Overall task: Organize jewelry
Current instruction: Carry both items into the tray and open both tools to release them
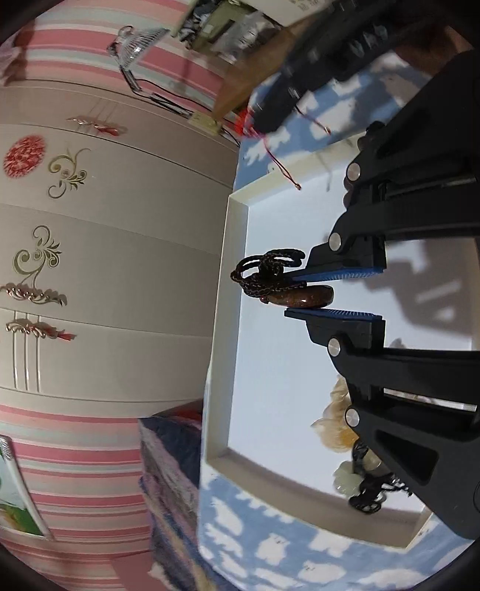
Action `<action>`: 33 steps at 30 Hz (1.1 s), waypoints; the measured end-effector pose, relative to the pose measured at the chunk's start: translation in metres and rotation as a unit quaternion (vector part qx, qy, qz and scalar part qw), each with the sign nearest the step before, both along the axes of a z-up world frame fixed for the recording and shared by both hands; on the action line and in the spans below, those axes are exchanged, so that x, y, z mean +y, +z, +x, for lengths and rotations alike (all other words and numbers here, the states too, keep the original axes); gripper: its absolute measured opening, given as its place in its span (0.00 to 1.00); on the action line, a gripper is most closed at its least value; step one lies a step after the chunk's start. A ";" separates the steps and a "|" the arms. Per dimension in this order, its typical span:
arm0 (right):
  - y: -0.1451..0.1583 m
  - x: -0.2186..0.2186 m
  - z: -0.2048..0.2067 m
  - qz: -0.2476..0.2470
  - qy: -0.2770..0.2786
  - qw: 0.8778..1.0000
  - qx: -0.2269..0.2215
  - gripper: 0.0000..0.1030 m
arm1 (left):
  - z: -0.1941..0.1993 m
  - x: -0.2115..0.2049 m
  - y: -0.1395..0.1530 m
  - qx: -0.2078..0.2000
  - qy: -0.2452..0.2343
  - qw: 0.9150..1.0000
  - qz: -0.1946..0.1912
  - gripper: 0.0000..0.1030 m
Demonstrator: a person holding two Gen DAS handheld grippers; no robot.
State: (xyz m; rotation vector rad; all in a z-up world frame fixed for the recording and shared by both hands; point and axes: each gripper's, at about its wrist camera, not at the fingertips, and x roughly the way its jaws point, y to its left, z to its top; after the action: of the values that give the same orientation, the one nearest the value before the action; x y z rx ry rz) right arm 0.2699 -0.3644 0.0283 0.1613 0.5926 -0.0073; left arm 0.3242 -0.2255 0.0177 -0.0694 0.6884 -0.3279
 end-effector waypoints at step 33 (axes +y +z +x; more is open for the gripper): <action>-0.016 0.029 -0.022 0.004 0.029 0.999 0.025 0.10 | -0.042 0.016 -0.024 0.016 -0.024 0.999 0.020 0.11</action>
State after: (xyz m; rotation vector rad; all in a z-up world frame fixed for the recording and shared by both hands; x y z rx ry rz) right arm 0.2480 -0.3357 0.0126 0.1522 0.6472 0.0474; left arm 0.2818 -0.2098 -0.0059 -0.0192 0.7299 -0.3599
